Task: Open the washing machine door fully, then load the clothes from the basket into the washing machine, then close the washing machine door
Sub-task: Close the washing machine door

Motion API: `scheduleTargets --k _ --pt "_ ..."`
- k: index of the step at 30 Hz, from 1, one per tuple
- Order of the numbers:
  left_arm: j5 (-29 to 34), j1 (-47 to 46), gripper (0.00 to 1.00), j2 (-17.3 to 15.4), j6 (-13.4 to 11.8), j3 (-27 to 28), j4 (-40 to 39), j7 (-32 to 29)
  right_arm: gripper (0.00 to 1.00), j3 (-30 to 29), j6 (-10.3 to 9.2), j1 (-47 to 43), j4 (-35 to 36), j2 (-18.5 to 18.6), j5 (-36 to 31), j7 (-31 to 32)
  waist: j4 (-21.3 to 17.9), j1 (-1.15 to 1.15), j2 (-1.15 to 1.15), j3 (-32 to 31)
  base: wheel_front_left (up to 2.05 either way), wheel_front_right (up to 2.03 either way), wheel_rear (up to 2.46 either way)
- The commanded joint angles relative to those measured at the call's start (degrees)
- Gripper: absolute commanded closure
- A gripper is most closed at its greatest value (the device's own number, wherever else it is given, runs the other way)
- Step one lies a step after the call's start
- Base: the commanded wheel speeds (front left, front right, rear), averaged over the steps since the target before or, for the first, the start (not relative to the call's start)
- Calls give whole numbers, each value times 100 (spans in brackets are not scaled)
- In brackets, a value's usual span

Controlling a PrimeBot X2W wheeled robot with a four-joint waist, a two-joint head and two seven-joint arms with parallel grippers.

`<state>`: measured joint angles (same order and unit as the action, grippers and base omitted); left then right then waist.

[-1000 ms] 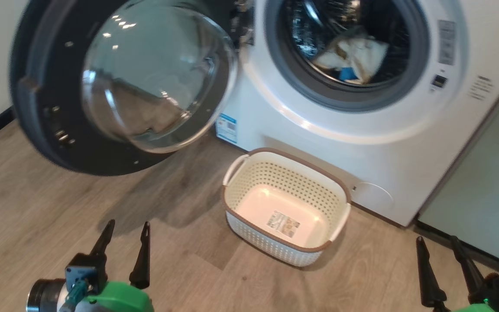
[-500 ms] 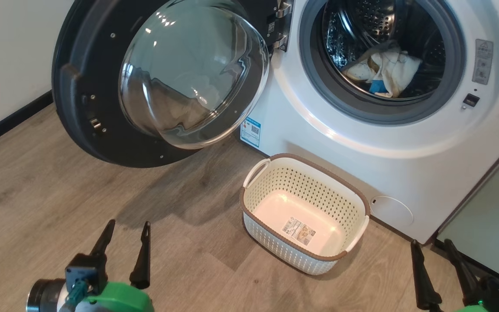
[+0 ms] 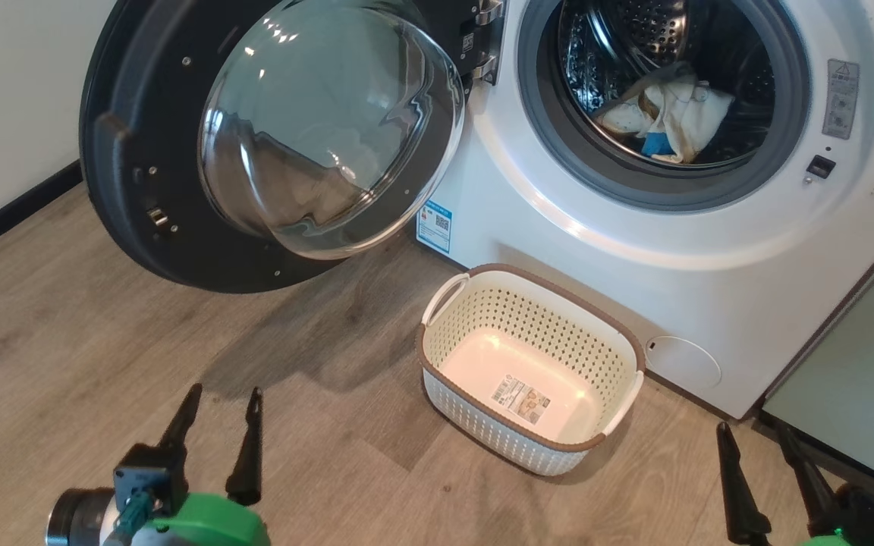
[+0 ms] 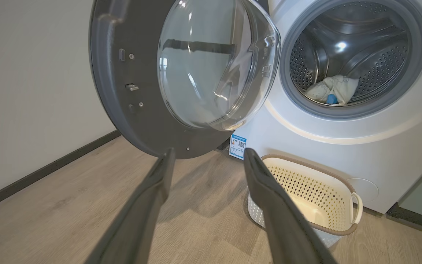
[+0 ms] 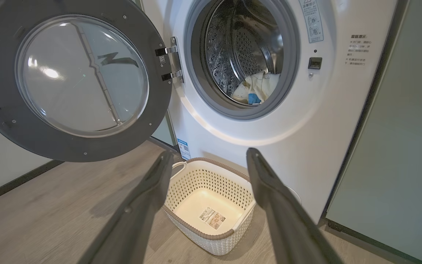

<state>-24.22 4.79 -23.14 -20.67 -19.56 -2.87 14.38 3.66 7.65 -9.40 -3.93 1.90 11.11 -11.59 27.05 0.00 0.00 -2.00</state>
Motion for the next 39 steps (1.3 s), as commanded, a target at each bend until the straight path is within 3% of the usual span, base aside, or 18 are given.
scheduleTargets --k 1,2,3,14,19,25,30,33,39 --pt "-11 -216 52 -129 -20 244 -190 39 0 98 -16 183 160 98 33 -94 -9 0 0 0 0 0 0" --pt "-38 -213 71 -113 -10 253 -194 40 0 93 -16 181 159 98 31 -95 -11 0 0 -2 0 0 0" --pt "-63 -211 100 -109 19 253 -197 41 0 89 -16 180 160 98 29 -94 -12 0 0 -2 0 0 0" --pt "-150 -193 100 -142 216 294 -239 52 0 97 -16 173 167 98 32 -92 -2 0 0 -19 0 0 0" --pt "-372 -191 100 -104 526 455 -536 59 0 100 -16 144 172 98 36 -93 22 0 0 -54 0 0 0" --pt "-1627 -246 100 503 1513 1358 -1386 61 0 57 -16 100 213 98 17 -76 84 0 0 -75 0 0 0" --pt "-3043 -402 100 908 2375 2210 -1784 61 0 74 -16 112 249 98 12 -48 87 0 0 -55 0 0 0" --pt "-3945 -607 100 974 2596 2623 -2015 58 0 69 -16 110 265 98 8 -33 85 0 0 -38 0 0 0" --pt "-5169 -1229 100 532 2736 3409 -2152 -118 0 30 -16 117 329 98 -23 17 91 0 0 57 0 0 0"
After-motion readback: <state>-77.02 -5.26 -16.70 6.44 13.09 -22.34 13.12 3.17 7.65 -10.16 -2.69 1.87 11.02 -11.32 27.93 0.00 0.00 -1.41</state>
